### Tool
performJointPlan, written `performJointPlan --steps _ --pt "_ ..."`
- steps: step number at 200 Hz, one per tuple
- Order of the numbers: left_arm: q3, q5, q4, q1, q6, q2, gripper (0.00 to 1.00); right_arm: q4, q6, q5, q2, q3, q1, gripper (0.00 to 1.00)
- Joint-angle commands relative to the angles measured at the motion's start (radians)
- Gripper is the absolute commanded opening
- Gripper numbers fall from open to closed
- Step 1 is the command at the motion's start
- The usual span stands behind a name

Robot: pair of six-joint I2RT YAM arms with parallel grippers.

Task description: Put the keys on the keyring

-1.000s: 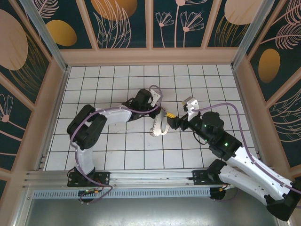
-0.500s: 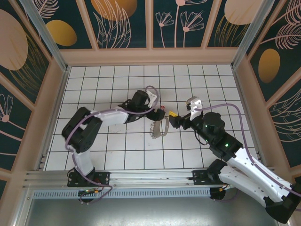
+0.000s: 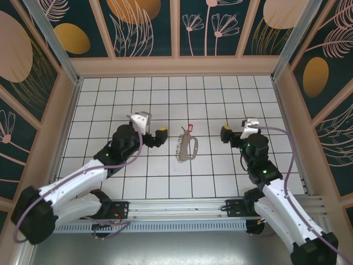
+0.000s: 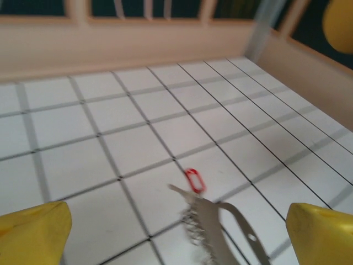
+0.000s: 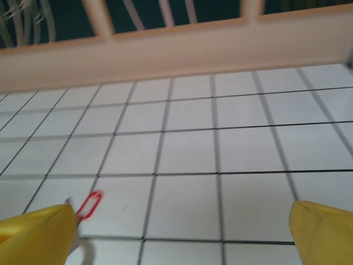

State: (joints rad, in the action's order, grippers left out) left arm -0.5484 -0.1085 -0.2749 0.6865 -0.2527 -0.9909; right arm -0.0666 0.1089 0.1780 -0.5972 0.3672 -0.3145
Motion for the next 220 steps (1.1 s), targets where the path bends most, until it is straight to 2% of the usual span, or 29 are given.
performJointPlan --steps 1,13,30,50,60,80,89,102,119,146,154,174,190,220 --pt "0.073 -0.251 -0.099 -0.008 0.089 0.064 0.99 -0.269 0.052 -0.039 0.03 -0.084 0.091 0.99" --pt "0.104 -0.323 -0.134 -0.028 0.119 0.058 0.99 -0.426 -0.026 -0.12 0.019 -0.163 0.13 0.99" --pt "0.107 -0.346 -0.144 -0.091 0.135 0.004 0.99 -0.645 -0.059 -0.186 -0.061 -0.257 0.194 0.99" --pt "0.138 -0.355 -0.226 -0.168 0.105 -0.016 0.99 -0.822 -0.055 -0.243 -0.252 -0.292 0.295 0.99" --pt "0.151 -0.395 -0.27 -0.205 0.111 -0.028 0.99 -0.94 -0.058 -0.255 -0.367 -0.311 0.332 0.99" --pt "0.148 -0.457 -0.293 -0.287 0.143 -0.088 0.99 -1.222 -0.071 -0.264 -0.564 -0.347 0.364 0.99" --pt "0.134 -0.482 -0.287 -0.32 0.152 -0.135 0.99 -1.298 -0.08 -0.272 -0.638 -0.34 0.372 0.99" --pt "0.12 -0.481 -0.305 -0.357 0.181 -0.205 0.99 -1.336 -0.093 -0.274 -0.724 -0.311 0.375 0.99" --pt "0.142 -0.481 -0.424 -0.394 0.211 -0.274 0.99 -1.383 -0.083 -0.28 -0.823 -0.281 0.38 0.99" --pt "0.265 -0.329 -0.739 -0.499 0.221 -0.321 0.99 -1.485 -0.08 -0.279 -0.957 -0.269 0.384 0.99" --pt "0.281 -0.278 -0.779 -0.527 0.232 -0.335 0.99 -1.502 -0.08 -0.279 -0.973 -0.271 0.382 0.99" --pt "0.294 -0.194 -0.849 -0.574 0.234 -0.376 0.99 -1.428 -0.07 -0.245 -0.964 -0.243 0.383 0.99" --pt "0.305 -0.128 -0.912 -0.611 0.217 -0.435 0.99 -1.301 -0.054 -0.205 -0.957 -0.182 0.38 0.99" --pt "0.302 0.009 -0.993 -0.686 0.171 -0.536 0.99 -1.274 -0.066 -0.167 -0.96 -0.162 0.358 0.99"
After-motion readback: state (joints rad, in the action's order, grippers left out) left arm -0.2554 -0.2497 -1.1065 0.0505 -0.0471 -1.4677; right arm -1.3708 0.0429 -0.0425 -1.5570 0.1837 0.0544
